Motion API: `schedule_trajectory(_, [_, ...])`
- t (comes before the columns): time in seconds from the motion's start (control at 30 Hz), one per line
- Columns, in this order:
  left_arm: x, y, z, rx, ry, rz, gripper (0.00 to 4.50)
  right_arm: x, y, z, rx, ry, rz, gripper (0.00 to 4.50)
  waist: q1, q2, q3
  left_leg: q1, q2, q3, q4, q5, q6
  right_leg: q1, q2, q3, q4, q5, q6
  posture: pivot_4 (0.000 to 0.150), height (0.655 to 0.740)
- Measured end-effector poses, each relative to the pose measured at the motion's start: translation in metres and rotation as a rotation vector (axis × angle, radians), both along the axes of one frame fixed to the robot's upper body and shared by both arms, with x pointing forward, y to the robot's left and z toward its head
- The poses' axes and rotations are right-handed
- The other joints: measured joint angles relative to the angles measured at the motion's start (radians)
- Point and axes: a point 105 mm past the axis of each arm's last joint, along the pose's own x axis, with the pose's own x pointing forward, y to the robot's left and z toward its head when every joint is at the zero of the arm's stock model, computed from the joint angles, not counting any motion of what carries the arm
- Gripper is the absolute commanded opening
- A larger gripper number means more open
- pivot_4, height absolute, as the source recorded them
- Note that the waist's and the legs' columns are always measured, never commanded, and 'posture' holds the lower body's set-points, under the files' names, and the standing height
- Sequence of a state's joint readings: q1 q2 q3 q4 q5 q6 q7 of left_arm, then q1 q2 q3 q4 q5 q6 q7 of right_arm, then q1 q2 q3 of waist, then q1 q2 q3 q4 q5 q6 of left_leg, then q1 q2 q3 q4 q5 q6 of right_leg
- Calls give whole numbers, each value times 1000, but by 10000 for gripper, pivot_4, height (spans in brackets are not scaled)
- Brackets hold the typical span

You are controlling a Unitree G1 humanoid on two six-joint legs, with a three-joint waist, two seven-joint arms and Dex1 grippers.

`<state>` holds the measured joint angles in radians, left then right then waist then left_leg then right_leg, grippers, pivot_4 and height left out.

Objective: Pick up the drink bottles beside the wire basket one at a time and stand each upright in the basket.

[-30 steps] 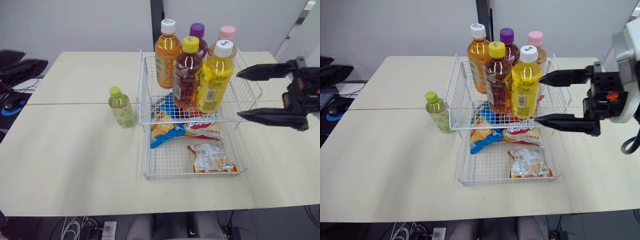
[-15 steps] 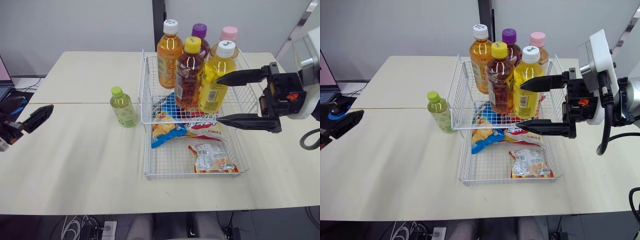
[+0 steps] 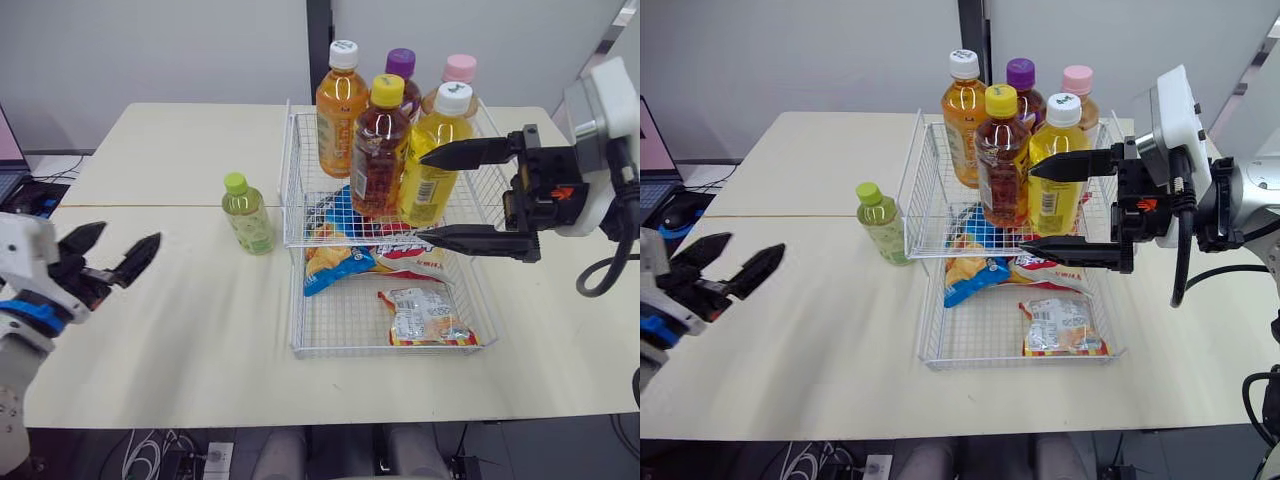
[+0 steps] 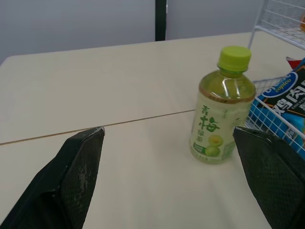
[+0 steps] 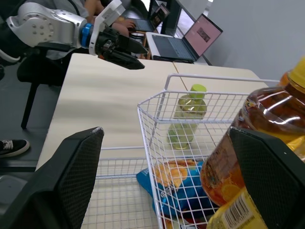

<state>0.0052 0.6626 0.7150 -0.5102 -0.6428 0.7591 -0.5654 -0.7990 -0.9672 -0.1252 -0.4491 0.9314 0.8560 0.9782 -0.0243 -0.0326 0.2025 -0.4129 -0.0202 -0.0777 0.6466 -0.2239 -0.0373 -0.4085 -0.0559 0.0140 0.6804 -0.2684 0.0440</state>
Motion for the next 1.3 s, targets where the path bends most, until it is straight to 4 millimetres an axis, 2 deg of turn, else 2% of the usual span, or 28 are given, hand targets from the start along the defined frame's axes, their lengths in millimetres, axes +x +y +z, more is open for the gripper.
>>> schedule_trajectory(0.1, [6,-11,2,8,-12,-32,44567,0,1,0,0,12,-20,45000,0,0,0,0,0,0,0,0,0,0,0,0,0,0,0,1500,7400])
schedule_trajectory(0.3, [19,-29,17,13,-84,-66,44567,-16,7,2,-6,27,33,45000,1,0,0,0,0,0,0,0,0,1,0,0,0,0,0,1500,7400])
schedule_trajectory(0.47, [29,-38,16,23,-93,-92,44567,-16,10,4,-7,24,15,45000,0,0,0,1,0,2,0,0,0,1,1,-1,0,0,0,1500,7400])
schedule_trajectory(0.77, [60,-58,24,-38,-148,-67,44567,-16,14,3,-13,29,19,45000,2,0,0,0,-1,2,0,0,0,2,0,-2,0,0,0,1500,7400])
schedule_trajectory(1.0, [85,-80,15,-70,-120,-21,44567,-18,15,3,-13,33,34,45000,3,-1,0,0,-1,2,0,0,0,2,0,-2,0,0,0,1500,7400])
schedule_trajectory(1.13, [101,-85,6,-81,-85,9,44567,-19,15,3,-13,33,34,45000,2,-1,0,0,-1,2,0,0,0,2,1,-2,0,0,0,1500,7400])
schedule_trajectory(1.3, [112,-89,5,-97,-80,30,44567,-19,15,3,-12,36,39,45000,3,-1,0,0,-1,2,0,0,0,2,0,-2,0,0,0,1500,7400])
